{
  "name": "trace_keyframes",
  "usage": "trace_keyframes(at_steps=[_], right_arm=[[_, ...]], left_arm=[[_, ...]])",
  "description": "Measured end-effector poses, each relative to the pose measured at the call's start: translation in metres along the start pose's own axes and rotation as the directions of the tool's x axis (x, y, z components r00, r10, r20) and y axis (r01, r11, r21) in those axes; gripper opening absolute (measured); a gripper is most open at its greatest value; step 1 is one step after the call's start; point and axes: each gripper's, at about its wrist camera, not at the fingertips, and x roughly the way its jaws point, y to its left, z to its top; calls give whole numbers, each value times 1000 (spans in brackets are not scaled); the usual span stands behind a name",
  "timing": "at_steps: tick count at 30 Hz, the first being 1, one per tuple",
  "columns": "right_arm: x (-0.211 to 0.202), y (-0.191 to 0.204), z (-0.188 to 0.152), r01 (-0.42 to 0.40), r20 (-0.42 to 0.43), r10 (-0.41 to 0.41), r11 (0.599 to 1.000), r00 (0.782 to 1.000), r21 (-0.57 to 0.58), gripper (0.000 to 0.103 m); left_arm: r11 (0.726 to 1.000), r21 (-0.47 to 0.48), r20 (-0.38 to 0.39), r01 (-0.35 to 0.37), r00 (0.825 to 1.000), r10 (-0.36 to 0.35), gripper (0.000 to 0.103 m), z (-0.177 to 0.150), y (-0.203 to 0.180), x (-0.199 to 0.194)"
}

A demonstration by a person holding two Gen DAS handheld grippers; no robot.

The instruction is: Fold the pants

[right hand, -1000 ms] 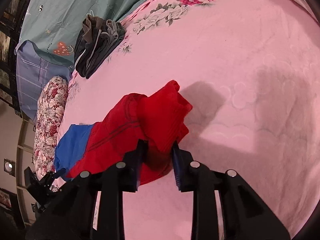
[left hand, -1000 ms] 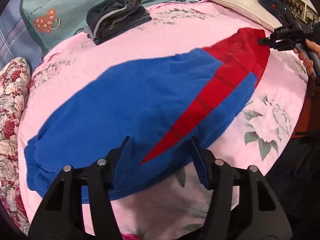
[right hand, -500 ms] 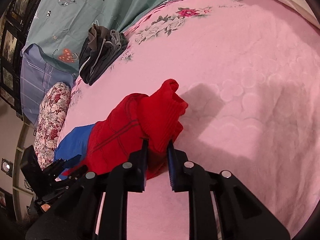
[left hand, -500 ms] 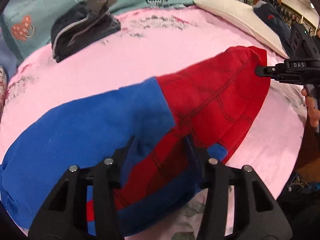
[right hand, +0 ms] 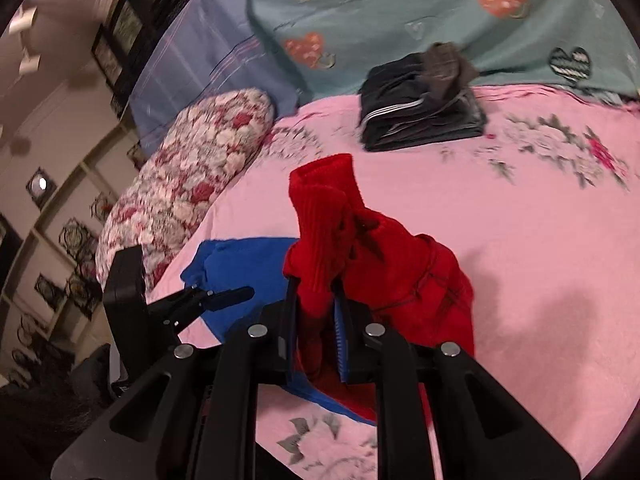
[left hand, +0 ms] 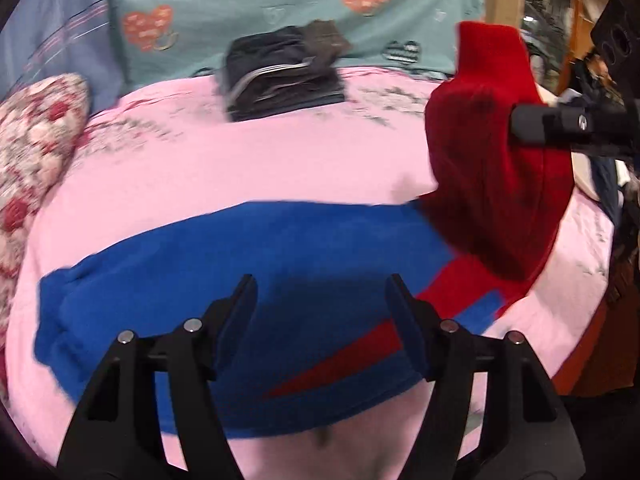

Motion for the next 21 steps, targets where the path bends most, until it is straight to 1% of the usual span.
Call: trace_keyframes(at_steps=[1,2,3,4,5,6,7,10,11,12,13,14,15,17,19,20,21], right_arm=[[21,15,0,3,-32,-4,999,999,-35,16],[50,28,-3,0,-83,-5,998,997,-64,16],[73,35,-8,-10,-140,-1,997,990,-75,20],[101,41,-16,-23,-217,5,997,976,-80,21],[128,41,-27,-30,-288,9,997,958,-68,24],[142,38,-36,-36,-333,16,998,943,-54,28],[146,38,-41,-45,-340,25,998,940,-53,28],[110,44,-37,-57,-260,26,992,965,-112,28],[93,47,-33,-30,-214,-2,989,977,-148,30],[79,50,-30,6,-174,-40,981,984,-192,32],[69,53,-29,50,-144,-86,970,986,-236,32],[64,56,-28,92,-127,-132,956,983,-278,32],[66,57,-28,110,-130,-157,945,979,-309,32],[79,59,-32,129,-168,-199,926,965,-354,32],[99,59,-39,130,-217,-230,909,949,-397,32],[111,59,-45,137,-241,-258,895,936,-424,32],[121,59,-49,149,-258,-286,883,923,-446,33]], left_arm=[[1000,-18,-11,-20,1000,20,68,-5,11,-2],[998,-45,-27,-50,998,48,68,-12,26,-2],[995,-69,-41,-69,997,67,68,-19,38,-4],[992,-91,-57,-83,995,78,68,-24,48,-3],[988,-115,-79,-99,993,90,68,-31,59,-1],[986,-129,-87,-106,992,95,68,-37,66,-3],[984,-138,-87,-111,991,99,68,-40,72,-6],[985,-136,-54,-110,993,103,68,-44,79,-19],[986,-131,-38,-103,994,99,68,-42,78,-23],[989,-122,-12,-89,996,88,69,-38,75,-27],[991,-109,7,-82,997,83,71,-34,73,-28],[992,-94,19,-80,996,82,73,-30,69,-25],[994,-75,22,-75,997,77,73,-25,62,-19],[996,-45,3,-76,997,76,73,-22,52,-5],[994,-26,-50,-103,994,102,73,-25,46,19],[994,-32,-80,-107,991,104,74,-29,48,29],[994,-42,-86,-102,991,98,75,-31,49,32]])
